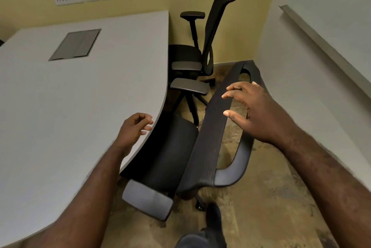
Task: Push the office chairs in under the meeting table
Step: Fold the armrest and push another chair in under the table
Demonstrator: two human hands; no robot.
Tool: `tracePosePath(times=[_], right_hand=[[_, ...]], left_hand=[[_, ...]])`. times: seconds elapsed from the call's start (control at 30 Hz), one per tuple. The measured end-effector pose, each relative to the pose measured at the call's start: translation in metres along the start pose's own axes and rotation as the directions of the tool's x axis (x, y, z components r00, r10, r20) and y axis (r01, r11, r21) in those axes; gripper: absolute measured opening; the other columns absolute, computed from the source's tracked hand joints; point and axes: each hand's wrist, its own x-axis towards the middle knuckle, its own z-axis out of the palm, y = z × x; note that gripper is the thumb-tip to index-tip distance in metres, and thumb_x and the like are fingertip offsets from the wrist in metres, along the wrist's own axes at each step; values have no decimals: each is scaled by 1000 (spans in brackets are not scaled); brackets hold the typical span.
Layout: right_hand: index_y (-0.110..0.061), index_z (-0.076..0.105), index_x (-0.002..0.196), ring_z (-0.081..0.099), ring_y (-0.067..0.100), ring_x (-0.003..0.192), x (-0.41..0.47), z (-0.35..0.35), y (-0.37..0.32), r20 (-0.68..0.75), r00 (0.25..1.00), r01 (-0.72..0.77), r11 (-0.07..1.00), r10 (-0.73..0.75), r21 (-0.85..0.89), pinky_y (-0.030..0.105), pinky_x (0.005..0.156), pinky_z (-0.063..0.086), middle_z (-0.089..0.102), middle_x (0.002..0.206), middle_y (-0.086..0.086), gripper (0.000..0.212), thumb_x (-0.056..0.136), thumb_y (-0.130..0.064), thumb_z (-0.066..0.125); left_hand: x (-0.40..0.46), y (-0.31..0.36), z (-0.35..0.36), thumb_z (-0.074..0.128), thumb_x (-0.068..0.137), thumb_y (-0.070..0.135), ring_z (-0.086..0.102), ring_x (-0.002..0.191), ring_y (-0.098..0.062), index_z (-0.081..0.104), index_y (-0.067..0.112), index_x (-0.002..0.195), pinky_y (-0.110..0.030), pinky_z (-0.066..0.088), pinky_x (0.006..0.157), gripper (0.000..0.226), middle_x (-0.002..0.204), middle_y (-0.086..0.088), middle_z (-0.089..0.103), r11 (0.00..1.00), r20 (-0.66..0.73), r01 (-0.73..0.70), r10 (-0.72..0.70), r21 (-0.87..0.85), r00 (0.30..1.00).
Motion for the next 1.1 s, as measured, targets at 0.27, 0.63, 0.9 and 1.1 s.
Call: tracePosePath(times=[0.27, 0.63, 0.9, 1.1], right_hand=[[-21, 61, 124, 45, 17, 125, 64, -14, 61, -7, 999, 33, 999, -33, 29, 44, 114, 26, 54, 131, 0, 39, 87, -30, 69], [-24, 57, 127, 40, 21, 130, 153, -25, 157, 16, 999, 43, 997, -44, 68, 58, 111, 27, 51, 134, 0, 44, 87, -38, 66], [-27, 55, 127, 43, 19, 128, 217, -1, 230, 149, 967, 178, 968, -206, 179, 58, 111, 27, 52, 132, -3, 43, 87, -39, 65], [-24, 55, 128, 46, 27, 126, 255, 25, 257, 298, 907, 255, 951, -298, 177, 60, 106, 34, 53, 134, 5, 46, 86, -38, 66]], left_hand=[[58, 22, 28, 56, 97, 32, 66, 94, -24, 66, 18, 105, -30, 49, 76, 19, 103, -3, 70, 999, -59, 21, -24, -43, 998], [102, 46, 86, 60, 94, 30, 65, 87, -15, 69, 27, 92, -21, 49, 69, 10, 97, 0, 70, 998, -78, 66, -65, 9, 995], [120, 64, 170, 69, 89, 26, 55, 100, 1, 61, 32, 113, -15, 44, 89, 26, 116, 12, 61, 954, -84, -17, 44, 299, 996], [143, 90, 212, 72, 86, 25, 44, 132, -23, 50, 6, 137, -28, 29, 111, 58, 142, -13, 50, 836, -52, -73, 120, 544, 991]])
